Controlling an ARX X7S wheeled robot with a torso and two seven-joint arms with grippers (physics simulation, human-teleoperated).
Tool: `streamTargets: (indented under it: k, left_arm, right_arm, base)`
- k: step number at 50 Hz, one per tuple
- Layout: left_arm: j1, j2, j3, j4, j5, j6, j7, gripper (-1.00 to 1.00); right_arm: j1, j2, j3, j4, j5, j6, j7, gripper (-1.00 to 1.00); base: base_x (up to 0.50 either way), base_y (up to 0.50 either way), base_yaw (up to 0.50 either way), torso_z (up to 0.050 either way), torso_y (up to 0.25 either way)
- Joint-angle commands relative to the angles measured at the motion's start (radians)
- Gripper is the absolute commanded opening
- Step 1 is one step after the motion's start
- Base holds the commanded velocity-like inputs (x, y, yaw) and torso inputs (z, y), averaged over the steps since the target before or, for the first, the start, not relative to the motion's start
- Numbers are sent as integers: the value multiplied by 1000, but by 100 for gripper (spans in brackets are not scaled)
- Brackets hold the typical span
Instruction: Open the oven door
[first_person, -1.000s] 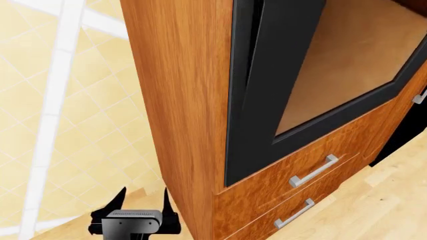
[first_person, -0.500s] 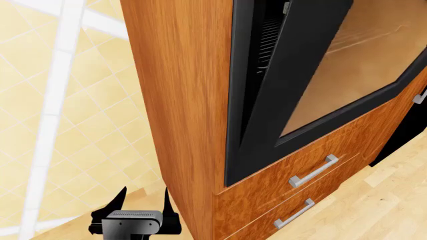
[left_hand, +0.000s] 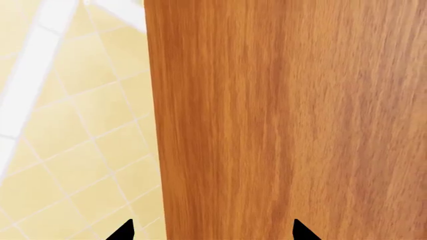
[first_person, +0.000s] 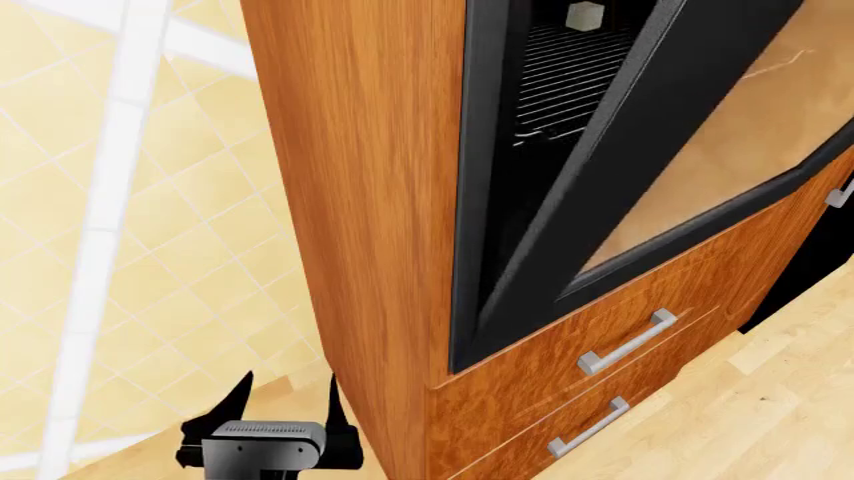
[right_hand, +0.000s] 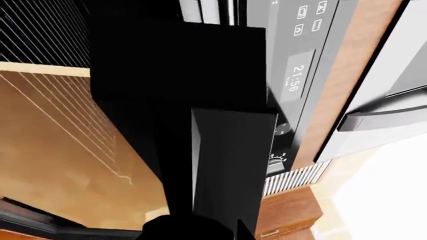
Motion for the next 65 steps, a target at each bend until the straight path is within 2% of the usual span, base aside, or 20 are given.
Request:
streamTargets:
  k: [1,9,16,27,29,30,33,35,65]
  left_arm:
    - [-1,0,3,-1,-1,4,2,100]
    - [5,-7,2,15,-1,1,-4,100]
    - [7,-8,6,16,1,4,-4,100]
    - [9,-10,11,23,4,2,-6,100]
    - [8,-10,12,22,4,3,-5,100]
    - [8,-10,13,21,4,3,-5,100]
    - [7,-10,14,18,4,5,-3,100]
    - [6,-10,15,19,5,4,-3,100]
    - [15,-20,19,42,8,8,-12,100]
  right_arm:
    - [-71,108,40,-87,100,44,66,-100]
    - [-110,172,59,-122,165,50,113,-100]
    - [-157,280,58,-163,292,41,223,-100]
    - [-155,286,71,-202,314,108,231,-100]
    - [-455,-8,371,-238,14,19,-69,-100]
    - [-605,-13,521,-270,-68,46,-145,-100]
    - [-1055,-42,971,-289,-88,44,-175,-100]
    - [-1125,-56,1253,-294,-98,39,-187,-100]
    - [-1307,-278,1586,-286,-217,-144,-362,-100]
  base:
    - [0,0,0,0,0]
    - [0,0,-1,0,0]
    - [0,0,0,0,0]
    - [0,0,0,0,1]
    - [0,0,0,0,0]
    - [0,0,0,0,0]
    - [0,0,1,0,0]
    - [0,0,3,0,0]
    - [0,0,1,0,1]
